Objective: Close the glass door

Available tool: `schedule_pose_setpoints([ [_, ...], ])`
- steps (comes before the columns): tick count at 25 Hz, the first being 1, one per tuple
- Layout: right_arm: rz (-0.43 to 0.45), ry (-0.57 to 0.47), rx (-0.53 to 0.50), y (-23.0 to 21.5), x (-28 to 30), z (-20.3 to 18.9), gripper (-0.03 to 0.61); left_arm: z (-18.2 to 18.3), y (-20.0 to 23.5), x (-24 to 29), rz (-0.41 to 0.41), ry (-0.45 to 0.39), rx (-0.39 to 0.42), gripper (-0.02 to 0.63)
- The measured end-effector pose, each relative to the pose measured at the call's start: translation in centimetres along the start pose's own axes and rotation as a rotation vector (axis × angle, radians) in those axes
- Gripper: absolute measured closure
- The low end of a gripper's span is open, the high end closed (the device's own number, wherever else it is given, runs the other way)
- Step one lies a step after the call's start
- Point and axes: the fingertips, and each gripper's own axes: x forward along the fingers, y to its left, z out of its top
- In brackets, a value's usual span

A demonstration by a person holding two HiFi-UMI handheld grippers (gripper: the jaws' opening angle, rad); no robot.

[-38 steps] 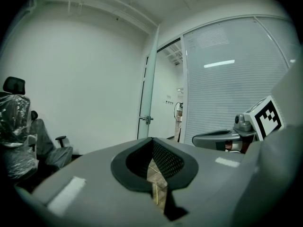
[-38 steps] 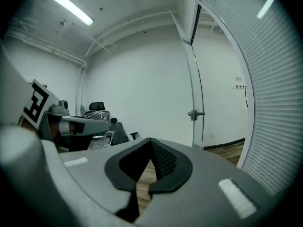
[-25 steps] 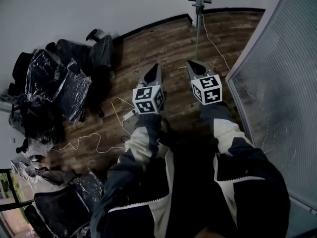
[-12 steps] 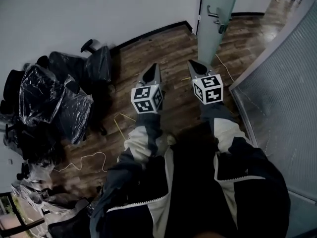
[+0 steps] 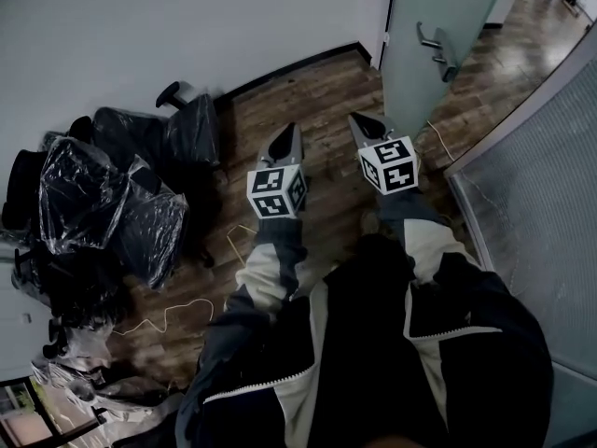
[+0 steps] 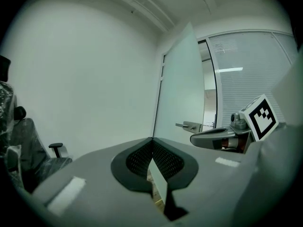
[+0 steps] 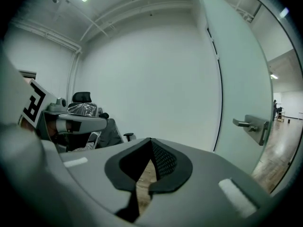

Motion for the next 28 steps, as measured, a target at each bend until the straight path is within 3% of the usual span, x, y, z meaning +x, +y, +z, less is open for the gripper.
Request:
schedule_pose_setpoints([
  [8,0.123,0.003,-0.005,-0.8,11.6,1.5,0.574,0.3,5.5,6.1,0.075,0.026,0.000,0.611],
  [12,0.140,-0.004,0.016,-3.5,17.9,2.6,0.574,0.7,9.3,10.5,0.110,0.041,-0.004,0.611],
  [21,0.081,-0.035,0.050,-16.1,26.0,5.9,0.574,4.6,10.7,23.6,0.107,0.004,0.022,0.611],
  [28,-0.042,-0.025,0.089,-23.5,27.5,6.2,0.574,5.4,9.6,31.5,-0.001,0.033,0.029,0.611],
])
